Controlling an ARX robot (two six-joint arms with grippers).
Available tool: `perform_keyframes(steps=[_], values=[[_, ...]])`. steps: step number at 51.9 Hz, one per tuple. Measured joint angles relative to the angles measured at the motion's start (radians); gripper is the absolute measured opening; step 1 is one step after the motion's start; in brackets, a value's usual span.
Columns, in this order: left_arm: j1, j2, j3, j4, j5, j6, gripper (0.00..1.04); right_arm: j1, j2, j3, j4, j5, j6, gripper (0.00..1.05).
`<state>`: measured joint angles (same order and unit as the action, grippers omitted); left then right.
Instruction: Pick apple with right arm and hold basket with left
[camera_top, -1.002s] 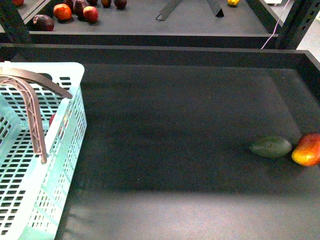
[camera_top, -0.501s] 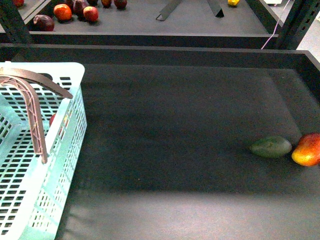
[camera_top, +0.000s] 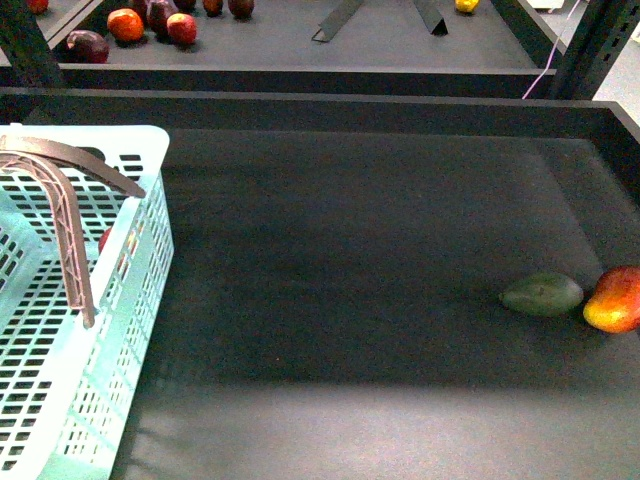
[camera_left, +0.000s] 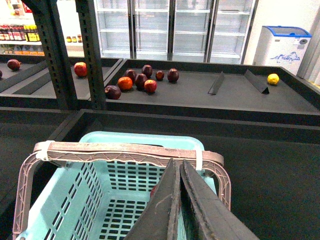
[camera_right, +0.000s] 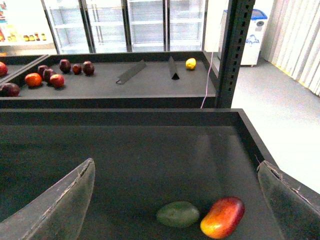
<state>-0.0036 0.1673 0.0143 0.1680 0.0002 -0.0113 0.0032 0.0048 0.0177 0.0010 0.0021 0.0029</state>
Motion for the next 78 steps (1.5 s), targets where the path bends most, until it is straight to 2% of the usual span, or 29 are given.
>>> perform_keyframes(steps=[3, 6, 53, 71, 76, 78], values=[[0.000, -0.082, 0.000, -0.117, 0.000, 0.000, 0.03, 0.000, 0.000, 0.000, 0.000, 0.000, 0.000, 0.96], [0.000, -0.136, 0.000, -0.158, 0.000, 0.000, 0.03, 0.000, 0.000, 0.000, 0.000, 0.000, 0.000, 0.96], [0.000, -0.161, 0.000, -0.166, 0.000, 0.000, 0.04, 0.000, 0.000, 0.000, 0.000, 0.000, 0.000, 0.96], [0.000, -0.161, 0.000, -0.166, 0.000, 0.000, 0.57, 0.000, 0.000, 0.000, 0.000, 0.000, 0.000, 0.96], [0.000, -0.161, 0.000, -0.166, 0.000, 0.000, 0.81, 0.000, 0.000, 0.000, 0.000, 0.000, 0.000, 0.96], [0.000, -0.161, 0.000, -0.166, 0.000, 0.000, 0.86, 0.000, 0.000, 0.000, 0.000, 0.000, 0.000, 0.96]])
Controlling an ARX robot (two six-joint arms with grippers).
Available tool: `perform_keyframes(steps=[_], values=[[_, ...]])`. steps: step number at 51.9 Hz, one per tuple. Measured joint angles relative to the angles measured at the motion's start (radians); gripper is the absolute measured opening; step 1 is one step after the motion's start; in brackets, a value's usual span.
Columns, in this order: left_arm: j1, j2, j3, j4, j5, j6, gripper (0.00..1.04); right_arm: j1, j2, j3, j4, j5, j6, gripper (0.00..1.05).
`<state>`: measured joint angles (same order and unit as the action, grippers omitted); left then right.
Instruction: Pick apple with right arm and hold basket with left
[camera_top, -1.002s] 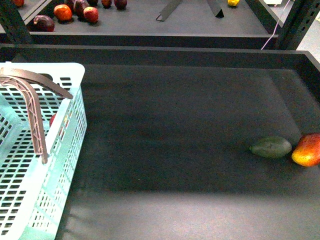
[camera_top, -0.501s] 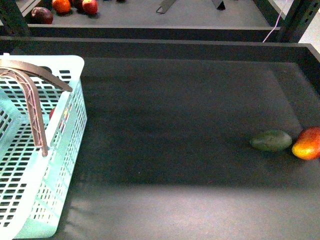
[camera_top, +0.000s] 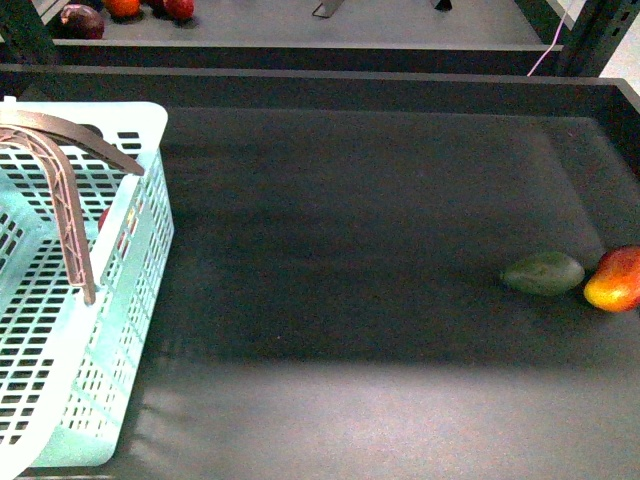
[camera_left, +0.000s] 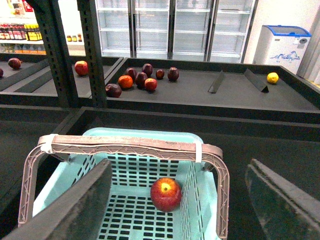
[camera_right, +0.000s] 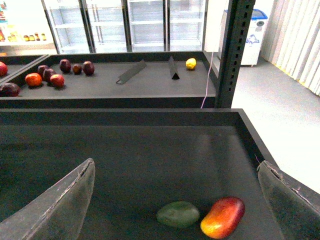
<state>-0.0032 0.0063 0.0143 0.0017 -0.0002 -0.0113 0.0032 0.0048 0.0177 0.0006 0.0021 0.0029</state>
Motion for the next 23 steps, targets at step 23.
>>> perform_keyframes(steps=[23], values=[[0.000, 0.000, 0.000, 0.000, 0.000, 0.002, 0.98, 0.000, 0.000, 0.000, 0.000, 0.000, 0.000, 0.96]])
